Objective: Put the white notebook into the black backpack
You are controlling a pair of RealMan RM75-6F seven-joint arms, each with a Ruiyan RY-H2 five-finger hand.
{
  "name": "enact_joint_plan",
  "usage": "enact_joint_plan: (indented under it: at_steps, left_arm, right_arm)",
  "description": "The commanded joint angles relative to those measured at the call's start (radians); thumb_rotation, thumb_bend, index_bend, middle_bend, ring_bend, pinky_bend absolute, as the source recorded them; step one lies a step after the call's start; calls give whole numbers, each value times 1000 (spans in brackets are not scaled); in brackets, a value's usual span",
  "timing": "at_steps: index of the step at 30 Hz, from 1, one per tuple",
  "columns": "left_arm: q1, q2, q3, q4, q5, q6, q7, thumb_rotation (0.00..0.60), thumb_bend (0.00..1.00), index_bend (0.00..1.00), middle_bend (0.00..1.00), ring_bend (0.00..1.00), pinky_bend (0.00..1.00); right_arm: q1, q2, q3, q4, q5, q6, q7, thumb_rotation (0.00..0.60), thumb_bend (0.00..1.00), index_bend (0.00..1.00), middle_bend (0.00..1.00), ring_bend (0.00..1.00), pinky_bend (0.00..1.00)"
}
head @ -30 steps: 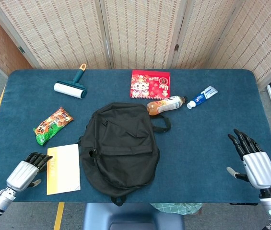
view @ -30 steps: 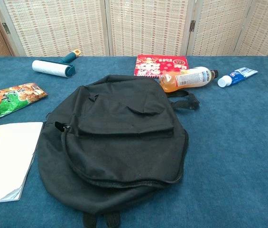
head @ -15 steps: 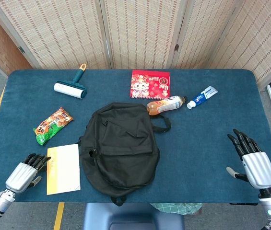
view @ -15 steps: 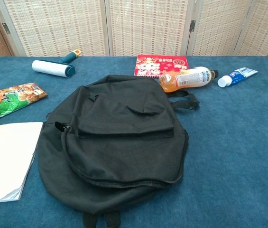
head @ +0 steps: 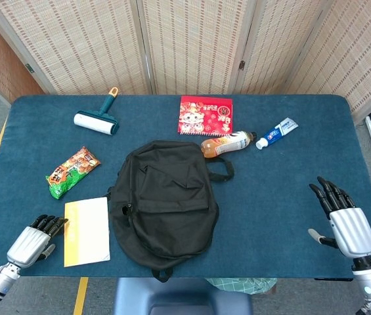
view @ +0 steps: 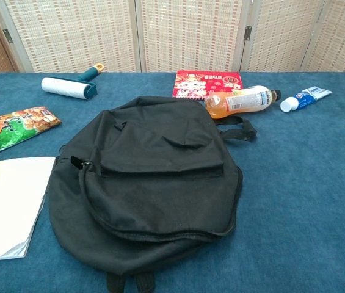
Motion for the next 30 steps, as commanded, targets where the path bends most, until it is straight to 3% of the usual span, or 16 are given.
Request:
enact_joint_plan:
  at_steps: [1,30]
  left_arm:
    - [3,-8,0,7,-3,8,-4,600,389,140,203,186,204]
    - [-23,-77,9,39,-2,69,-34,597,344,126,189,178,204]
  right_arm:
    - [1,-2,1,0,1,-1,-1,600,0,0,0,61,143]
    - [-5,-6,3,-4,22,0,-6,600,0,0,0,67,143]
